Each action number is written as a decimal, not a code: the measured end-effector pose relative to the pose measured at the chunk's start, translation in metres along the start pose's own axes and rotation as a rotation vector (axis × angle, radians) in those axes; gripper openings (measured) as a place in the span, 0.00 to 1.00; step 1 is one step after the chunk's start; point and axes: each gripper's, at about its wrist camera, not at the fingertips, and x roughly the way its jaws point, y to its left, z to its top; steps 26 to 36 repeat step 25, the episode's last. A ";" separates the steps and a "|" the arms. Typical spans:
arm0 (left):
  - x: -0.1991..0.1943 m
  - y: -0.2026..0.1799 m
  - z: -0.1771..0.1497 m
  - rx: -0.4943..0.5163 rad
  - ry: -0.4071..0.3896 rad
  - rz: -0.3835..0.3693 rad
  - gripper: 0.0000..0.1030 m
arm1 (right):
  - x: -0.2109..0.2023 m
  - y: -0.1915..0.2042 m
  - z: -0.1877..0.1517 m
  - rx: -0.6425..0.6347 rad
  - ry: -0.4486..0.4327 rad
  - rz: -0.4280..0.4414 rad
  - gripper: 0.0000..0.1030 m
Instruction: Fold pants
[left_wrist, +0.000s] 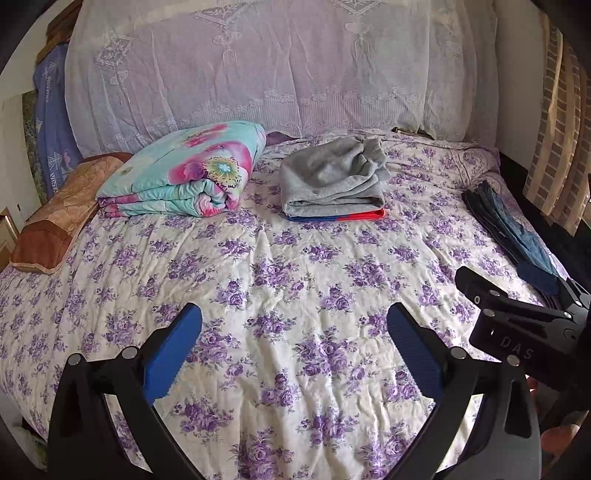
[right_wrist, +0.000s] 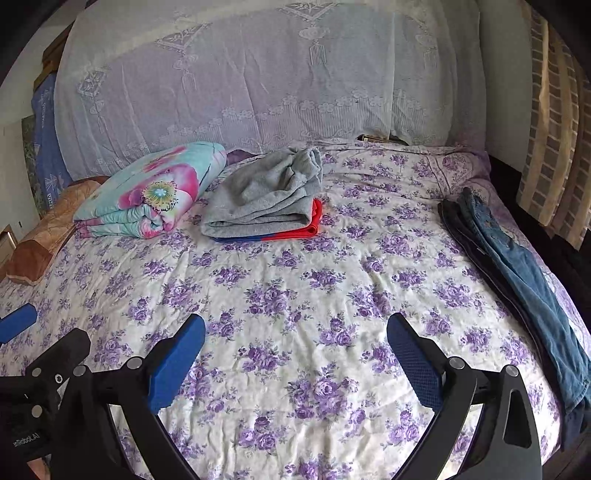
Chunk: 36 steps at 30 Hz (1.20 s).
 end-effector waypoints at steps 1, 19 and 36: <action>-0.002 0.000 0.001 -0.002 -0.005 0.000 0.95 | -0.003 0.001 0.000 -0.005 -0.004 0.002 0.96; -0.007 -0.004 0.002 0.009 -0.007 -0.001 0.95 | -0.015 0.006 0.000 -0.016 -0.023 0.011 0.96; -0.006 -0.004 0.002 0.003 -0.001 -0.004 0.95 | -0.017 0.005 -0.001 -0.015 -0.027 0.008 0.96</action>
